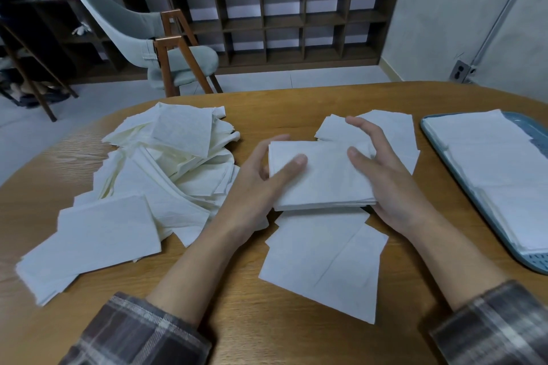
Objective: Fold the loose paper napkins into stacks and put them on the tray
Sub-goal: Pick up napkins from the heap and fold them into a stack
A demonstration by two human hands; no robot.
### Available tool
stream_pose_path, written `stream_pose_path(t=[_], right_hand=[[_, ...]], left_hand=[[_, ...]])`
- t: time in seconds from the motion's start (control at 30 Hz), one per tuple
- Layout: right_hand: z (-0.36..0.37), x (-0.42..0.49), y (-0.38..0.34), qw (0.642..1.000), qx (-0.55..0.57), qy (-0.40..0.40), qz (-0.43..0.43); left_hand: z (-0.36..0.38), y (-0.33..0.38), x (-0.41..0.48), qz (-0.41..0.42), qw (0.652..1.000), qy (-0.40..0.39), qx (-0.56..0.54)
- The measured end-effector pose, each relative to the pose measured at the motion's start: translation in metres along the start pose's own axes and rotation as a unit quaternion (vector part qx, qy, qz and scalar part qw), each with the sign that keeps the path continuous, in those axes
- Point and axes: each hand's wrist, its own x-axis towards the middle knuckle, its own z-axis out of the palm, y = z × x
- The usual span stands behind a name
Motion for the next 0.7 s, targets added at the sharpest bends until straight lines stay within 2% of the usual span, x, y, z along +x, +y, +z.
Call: stream_pose_path(t=[0.17,0.3,0.47,0.57,0.63,0.7], right_hand=[[-0.001,-0.001,-0.002,0.999,-0.001,-0.040,0.035],[-0.004,0.000,-0.001,0.997,-0.002,-0.073,0.037],[-0.007,0.002,0.006,0.992,-0.121,-0.012,-0.017],[-0.007,0.002,0.006,0.979,-0.191,0.042,-0.055],[-0.008,0.004,0.009,0.976,-0.201,0.062,-0.059],[-0.009,0.006,0.011,0.975,-0.202,0.069,-0.057]], left_hand=[[-0.006,-0.009,0.003,0.068,0.991,0.060,0.098],[-0.011,-0.016,0.008,0.088,0.982,0.048,0.160],[-0.005,-0.017,0.005,0.160,0.966,0.044,0.199],[0.000,-0.022,0.004,0.228,0.923,0.064,0.304],[0.001,-0.021,0.003,0.222,0.920,0.007,0.322],[0.002,-0.022,0.000,0.171,0.922,-0.095,0.336]])
